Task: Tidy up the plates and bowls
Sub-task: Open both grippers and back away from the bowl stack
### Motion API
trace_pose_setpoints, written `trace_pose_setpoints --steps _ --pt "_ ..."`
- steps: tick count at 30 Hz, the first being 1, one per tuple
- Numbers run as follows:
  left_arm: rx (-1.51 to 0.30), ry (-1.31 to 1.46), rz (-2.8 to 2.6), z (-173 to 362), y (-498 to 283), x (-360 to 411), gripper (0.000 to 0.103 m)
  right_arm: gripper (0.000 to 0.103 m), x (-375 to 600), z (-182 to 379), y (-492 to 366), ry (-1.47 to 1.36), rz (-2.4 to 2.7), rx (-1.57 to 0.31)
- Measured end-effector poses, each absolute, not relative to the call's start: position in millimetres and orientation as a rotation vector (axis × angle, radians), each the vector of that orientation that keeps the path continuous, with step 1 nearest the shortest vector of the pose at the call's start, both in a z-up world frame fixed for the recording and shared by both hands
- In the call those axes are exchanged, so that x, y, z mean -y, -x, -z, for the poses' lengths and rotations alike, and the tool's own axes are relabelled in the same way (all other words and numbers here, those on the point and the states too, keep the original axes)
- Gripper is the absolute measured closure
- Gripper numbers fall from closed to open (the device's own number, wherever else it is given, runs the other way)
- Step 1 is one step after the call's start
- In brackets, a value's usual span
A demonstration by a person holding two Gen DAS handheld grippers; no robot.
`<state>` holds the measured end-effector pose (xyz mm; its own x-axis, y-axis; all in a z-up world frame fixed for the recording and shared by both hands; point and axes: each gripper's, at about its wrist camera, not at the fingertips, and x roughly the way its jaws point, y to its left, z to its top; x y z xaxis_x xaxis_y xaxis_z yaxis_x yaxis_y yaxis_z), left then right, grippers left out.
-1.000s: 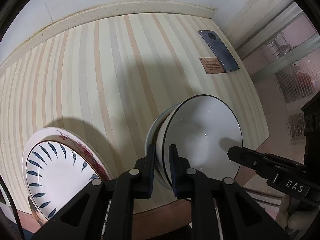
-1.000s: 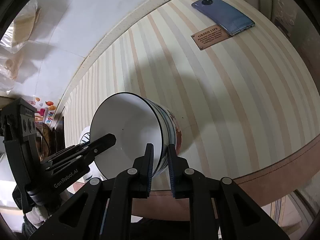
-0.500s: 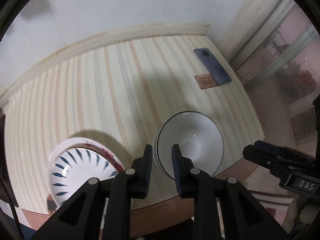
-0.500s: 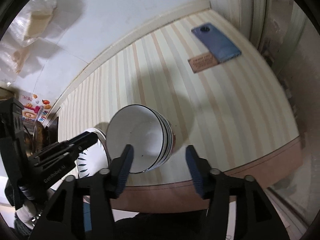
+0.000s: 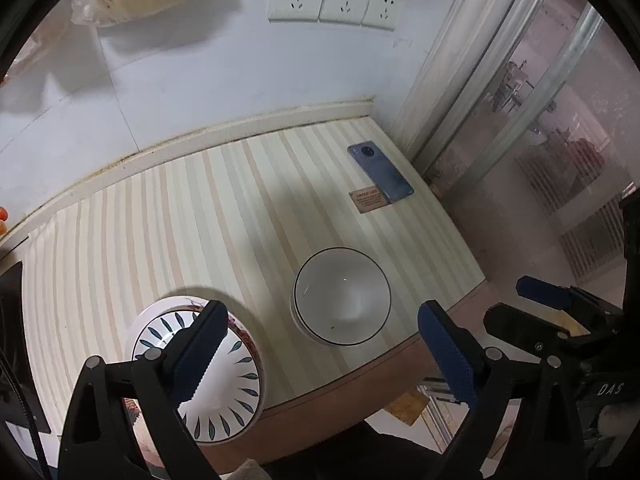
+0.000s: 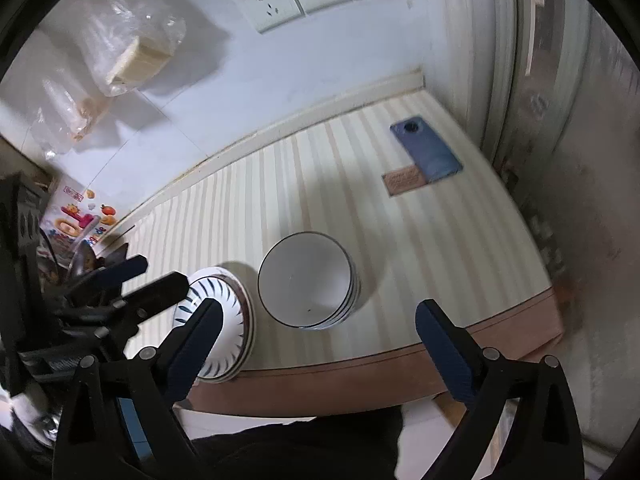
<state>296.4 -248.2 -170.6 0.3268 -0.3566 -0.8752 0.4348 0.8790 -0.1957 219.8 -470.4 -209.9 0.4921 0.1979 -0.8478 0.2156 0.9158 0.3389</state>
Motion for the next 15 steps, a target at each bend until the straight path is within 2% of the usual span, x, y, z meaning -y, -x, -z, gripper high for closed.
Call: trace_pose_setpoints --steps 9,15 --pt "-1.070 -0.089 0.533 147 -288 249 0.006 0.002 465 180 -207 -0.394 0.031 -1.016" --pt "-1.110 -0.102 0.504 166 -303 252 0.006 0.002 475 192 -218 -0.432 0.038 -1.025"
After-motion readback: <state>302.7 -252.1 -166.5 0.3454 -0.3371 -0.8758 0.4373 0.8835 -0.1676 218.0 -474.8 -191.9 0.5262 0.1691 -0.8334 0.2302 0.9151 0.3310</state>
